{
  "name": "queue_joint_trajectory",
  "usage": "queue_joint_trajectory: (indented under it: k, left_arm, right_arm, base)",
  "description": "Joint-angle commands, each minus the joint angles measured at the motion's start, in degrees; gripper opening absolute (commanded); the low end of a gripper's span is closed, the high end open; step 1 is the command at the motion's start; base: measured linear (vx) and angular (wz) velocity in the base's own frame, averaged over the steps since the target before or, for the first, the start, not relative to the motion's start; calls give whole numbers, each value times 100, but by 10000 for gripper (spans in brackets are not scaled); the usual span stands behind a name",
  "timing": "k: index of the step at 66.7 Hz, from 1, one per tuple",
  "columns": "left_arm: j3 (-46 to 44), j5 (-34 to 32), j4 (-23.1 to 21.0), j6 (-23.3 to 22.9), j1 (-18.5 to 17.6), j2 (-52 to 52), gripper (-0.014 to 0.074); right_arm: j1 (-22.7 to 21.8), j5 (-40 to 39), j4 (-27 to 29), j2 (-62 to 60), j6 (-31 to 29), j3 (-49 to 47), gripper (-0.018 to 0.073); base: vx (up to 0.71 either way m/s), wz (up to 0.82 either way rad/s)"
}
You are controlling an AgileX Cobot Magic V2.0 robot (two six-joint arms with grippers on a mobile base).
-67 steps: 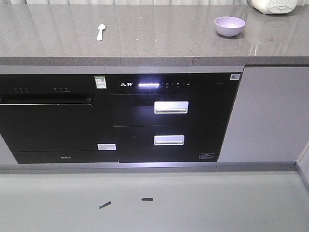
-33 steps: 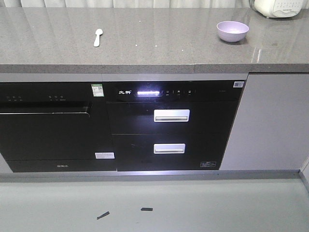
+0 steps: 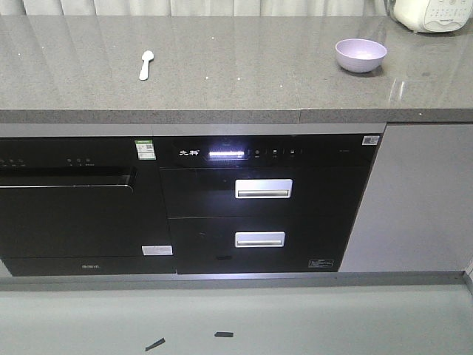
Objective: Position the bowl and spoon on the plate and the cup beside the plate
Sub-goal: 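Continue driving the base closer to the countertop edge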
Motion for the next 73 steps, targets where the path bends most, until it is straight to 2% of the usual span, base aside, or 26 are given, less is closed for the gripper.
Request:
queue_joint_trajectory:
  k: [1,73]
  left_arm:
    - [173,-427,-44,-47,-14,-101,-6]
    - [173,-427,-44,-47,-14,-101,-6]
  right_arm:
    - [-15,-419,-37,-64,-25,96,71]
    - [-15,-419,-37,-64,-25,96,71]
  base:
    - [9,0]
    - [7,1]
